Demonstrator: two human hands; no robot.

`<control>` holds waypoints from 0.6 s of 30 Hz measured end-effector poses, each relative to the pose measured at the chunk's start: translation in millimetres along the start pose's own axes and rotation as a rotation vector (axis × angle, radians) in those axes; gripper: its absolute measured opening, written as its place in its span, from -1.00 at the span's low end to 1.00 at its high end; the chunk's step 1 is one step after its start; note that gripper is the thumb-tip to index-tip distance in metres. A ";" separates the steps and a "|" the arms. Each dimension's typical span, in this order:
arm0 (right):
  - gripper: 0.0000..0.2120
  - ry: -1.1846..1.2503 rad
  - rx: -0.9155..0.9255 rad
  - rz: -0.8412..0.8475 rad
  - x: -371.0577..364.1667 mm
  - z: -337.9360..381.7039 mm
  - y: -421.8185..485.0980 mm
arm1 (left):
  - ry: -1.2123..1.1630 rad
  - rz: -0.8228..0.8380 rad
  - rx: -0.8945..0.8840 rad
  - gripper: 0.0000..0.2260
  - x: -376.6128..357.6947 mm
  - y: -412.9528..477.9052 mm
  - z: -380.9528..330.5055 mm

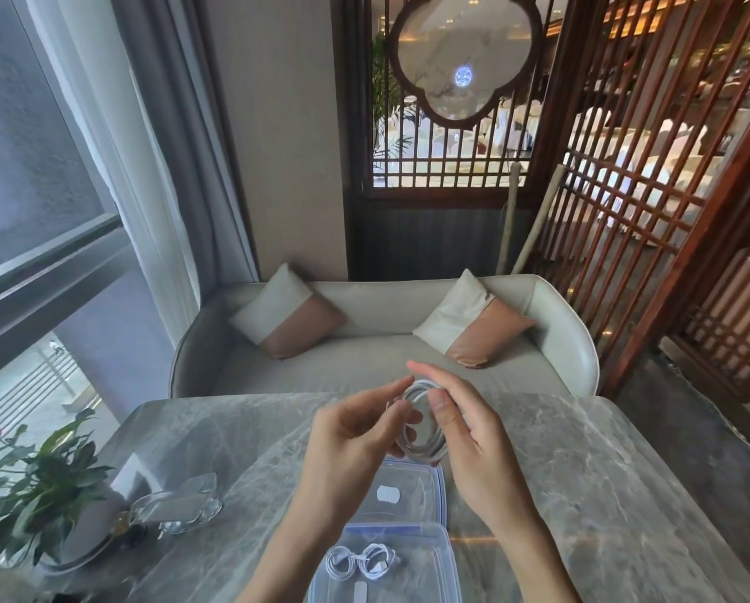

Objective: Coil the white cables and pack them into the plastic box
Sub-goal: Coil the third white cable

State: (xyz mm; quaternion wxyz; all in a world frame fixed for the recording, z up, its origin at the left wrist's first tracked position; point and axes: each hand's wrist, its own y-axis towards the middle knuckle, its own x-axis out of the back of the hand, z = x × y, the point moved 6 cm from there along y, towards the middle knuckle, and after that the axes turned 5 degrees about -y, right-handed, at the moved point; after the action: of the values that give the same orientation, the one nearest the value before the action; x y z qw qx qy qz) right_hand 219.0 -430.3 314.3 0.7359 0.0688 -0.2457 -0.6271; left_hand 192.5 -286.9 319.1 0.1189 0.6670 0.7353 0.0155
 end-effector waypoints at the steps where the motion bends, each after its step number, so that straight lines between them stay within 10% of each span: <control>1: -0.70 0.010 -0.013 0.024 0.2 0.4 0.3 | 0.011 -0.010 -0.004 -0.79 1.0 0.3 -0.9; 18: -0.75 -0.369 0.003 0.226 -12.6 10.6 6.1 | 0.686 -0.243 -0.350 -0.82 -1.1 -3.4 -16.1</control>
State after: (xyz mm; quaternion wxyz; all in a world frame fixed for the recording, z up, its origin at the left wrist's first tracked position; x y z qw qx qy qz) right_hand 218.5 -414.9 322.6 0.7440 -0.0741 -0.3834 -0.5421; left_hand 186.2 -286.2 334.3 -0.0208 0.5011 0.7920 0.3481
